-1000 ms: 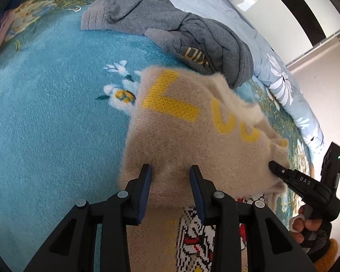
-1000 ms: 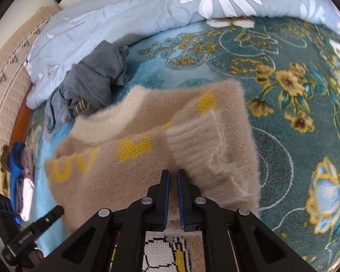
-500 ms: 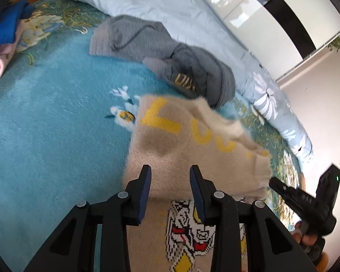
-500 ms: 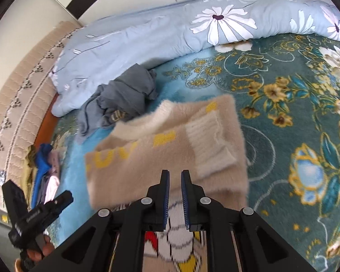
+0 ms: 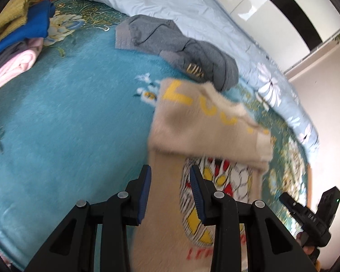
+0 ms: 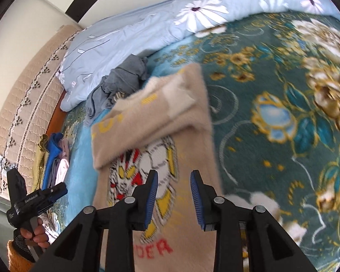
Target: Fold clothes
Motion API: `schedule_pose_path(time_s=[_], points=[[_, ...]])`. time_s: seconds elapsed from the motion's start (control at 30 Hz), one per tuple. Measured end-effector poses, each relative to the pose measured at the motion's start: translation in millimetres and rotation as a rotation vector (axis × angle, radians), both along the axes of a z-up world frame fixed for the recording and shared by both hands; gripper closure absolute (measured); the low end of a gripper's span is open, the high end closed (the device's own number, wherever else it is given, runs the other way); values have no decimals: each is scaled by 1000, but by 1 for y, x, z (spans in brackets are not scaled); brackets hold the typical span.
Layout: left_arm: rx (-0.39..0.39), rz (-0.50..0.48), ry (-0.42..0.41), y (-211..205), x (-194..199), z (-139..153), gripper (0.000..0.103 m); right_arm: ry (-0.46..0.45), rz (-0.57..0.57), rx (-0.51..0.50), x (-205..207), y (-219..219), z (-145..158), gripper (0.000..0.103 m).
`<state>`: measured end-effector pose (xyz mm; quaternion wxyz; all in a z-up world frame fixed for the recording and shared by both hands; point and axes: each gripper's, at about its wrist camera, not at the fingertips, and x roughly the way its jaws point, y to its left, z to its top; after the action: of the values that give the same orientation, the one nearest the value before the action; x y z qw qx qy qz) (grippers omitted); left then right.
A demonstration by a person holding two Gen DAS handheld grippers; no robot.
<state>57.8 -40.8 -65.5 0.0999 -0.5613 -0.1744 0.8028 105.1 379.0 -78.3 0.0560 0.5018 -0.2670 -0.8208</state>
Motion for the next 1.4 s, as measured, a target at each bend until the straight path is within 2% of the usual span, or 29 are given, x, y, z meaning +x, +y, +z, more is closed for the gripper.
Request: schedule_pose_path(time_s=[0.17, 0.27, 0.37, 0.43, 0.53, 0.63, 0.73, 1.03, 1.23, 1.4], points=[[-44, -44, -86, 3, 21, -11, 67, -53, 9, -17, 21, 10, -16, 69], [-97, -76, -154, 9, 31, -25, 67, -91, 27, -32, 31, 12, -27, 64], [-119, -97, -211, 15, 38, -40, 67, -114, 49, -44, 41, 13, -36, 59], [-126, -117, -250, 21, 42, -51, 67, -132, 57, -39, 48, 13, -42, 58], [-177, -131, -295, 26, 46, -66, 67, -167, 64, -38, 56, 13, -53, 57], [-162, -114, -337, 26, 49, -78, 67, -206, 69, -38, 62, 12, -66, 57], [-167, -116, -367, 25, 53, -85, 65, -202, 82, -20, 67, 10, -67, 57], [-128, -85, -437, 15, 65, -96, 59, -219, 111, -96, 88, 6, -69, 57], [-98, -85, -458, 11, 73, -97, 58, -215, 125, -154, 100, -1, -73, 57], [-86, -111, -491, 13, 81, -103, 58, -226, 100, -146, 101, -5, -76, 57]])
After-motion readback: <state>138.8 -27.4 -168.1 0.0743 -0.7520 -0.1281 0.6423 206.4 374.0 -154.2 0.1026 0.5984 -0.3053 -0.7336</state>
